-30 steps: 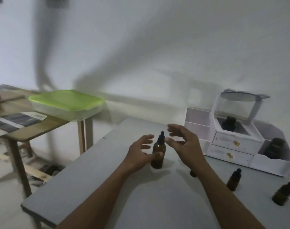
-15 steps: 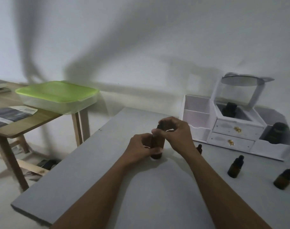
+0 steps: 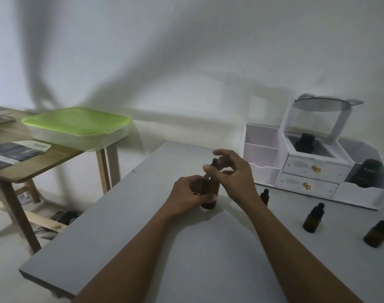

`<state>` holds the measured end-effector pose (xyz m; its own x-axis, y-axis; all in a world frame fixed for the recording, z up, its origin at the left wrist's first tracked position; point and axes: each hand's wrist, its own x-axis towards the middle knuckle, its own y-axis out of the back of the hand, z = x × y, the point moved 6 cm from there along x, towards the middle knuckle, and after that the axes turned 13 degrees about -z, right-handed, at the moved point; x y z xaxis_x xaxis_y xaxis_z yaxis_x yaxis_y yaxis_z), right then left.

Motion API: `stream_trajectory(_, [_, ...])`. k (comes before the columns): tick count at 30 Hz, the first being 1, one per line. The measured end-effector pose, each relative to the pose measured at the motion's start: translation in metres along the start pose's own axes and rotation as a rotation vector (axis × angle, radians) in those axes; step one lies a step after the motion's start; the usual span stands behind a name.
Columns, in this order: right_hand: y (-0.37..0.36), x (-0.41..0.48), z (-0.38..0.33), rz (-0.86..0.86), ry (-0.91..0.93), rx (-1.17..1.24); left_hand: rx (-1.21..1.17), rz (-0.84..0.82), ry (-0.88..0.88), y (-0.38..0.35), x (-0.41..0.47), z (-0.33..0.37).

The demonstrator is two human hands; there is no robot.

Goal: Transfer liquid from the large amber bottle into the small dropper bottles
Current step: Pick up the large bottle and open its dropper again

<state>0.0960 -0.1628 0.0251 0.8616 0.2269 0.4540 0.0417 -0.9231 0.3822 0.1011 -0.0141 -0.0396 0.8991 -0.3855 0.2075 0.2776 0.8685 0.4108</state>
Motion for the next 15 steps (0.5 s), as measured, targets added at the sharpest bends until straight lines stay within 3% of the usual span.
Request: stream_trajectory(15, [-0.0051, -0.004, 0.0021, 0.002, 0.001, 0.055, -0.014, 0.009, -0.004, 0.0011, 0.0012, -0.0017])
